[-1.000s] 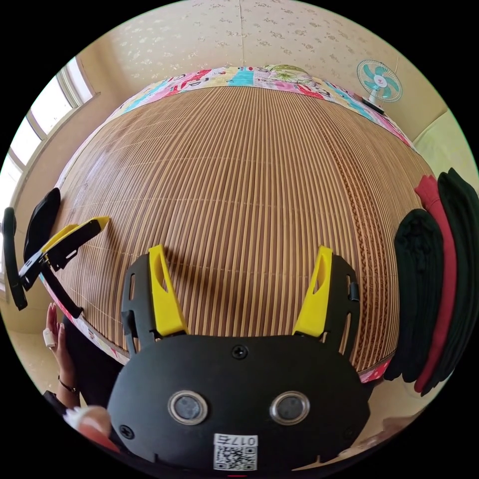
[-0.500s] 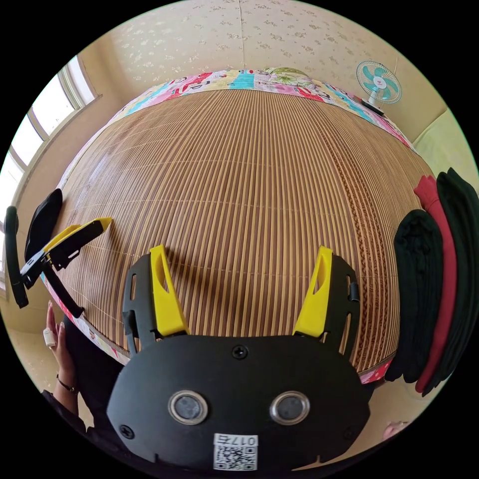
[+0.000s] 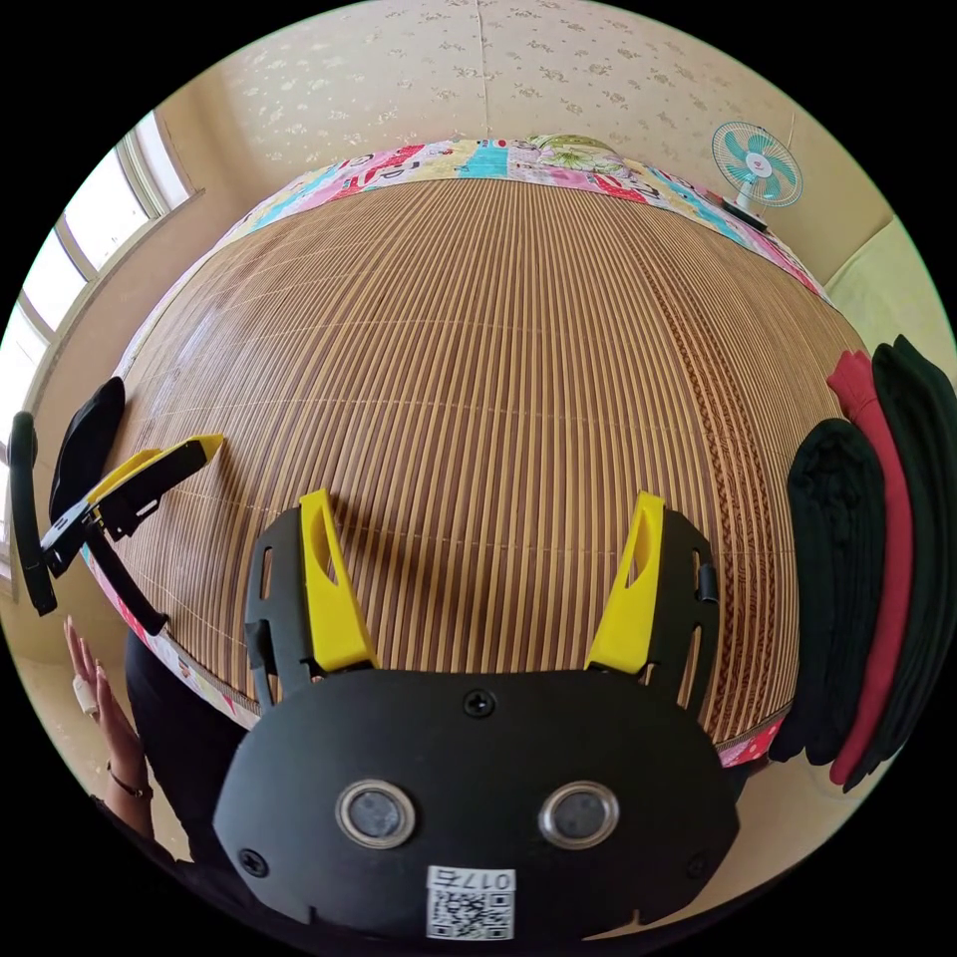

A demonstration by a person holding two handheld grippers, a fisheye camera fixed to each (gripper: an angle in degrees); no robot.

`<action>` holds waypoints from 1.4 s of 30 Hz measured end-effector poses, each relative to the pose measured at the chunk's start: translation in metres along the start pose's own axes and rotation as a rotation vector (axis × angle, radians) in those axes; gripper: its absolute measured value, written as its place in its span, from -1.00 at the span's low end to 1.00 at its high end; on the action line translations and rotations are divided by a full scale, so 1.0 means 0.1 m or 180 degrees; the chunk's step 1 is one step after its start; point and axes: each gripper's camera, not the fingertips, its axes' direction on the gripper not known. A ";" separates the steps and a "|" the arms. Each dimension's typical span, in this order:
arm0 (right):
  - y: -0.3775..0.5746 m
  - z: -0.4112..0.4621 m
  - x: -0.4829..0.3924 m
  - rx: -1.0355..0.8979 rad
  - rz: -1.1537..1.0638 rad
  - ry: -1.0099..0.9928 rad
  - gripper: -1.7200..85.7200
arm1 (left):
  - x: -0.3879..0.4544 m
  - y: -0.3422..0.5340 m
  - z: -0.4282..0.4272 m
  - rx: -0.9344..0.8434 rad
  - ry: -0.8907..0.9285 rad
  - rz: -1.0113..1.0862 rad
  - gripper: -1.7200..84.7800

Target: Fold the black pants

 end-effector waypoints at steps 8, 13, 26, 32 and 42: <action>-0.02 0.01 -0.04 0.0001 0.0003 0.0001 -0.09 | 0.03 0.00 0.01 0.0000 0.0000 -0.0004 -0.36; -0.03 0.03 -0.07 0.0001 0.0004 0.0001 -0.09 | 0.06 -0.01 0.01 0.0000 0.0000 -0.0006 -0.36; -0.08 0.08 -0.18 0.0003 0.0009 0.0001 -0.09 | 0.12 -0.02 0.03 0.0001 0.0001 -0.0013 -0.36; -0.10 0.12 -0.25 0.0004 0.0010 0.0000 -0.09 | 0.14 -0.03 0.04 0.0001 0.0004 -0.0017 -0.36; -0.13 0.20 -0.36 0.0004 0.0014 -0.0001 -0.09 | 0.15 -0.06 0.04 -0.0003 0.0009 -0.0023 -0.36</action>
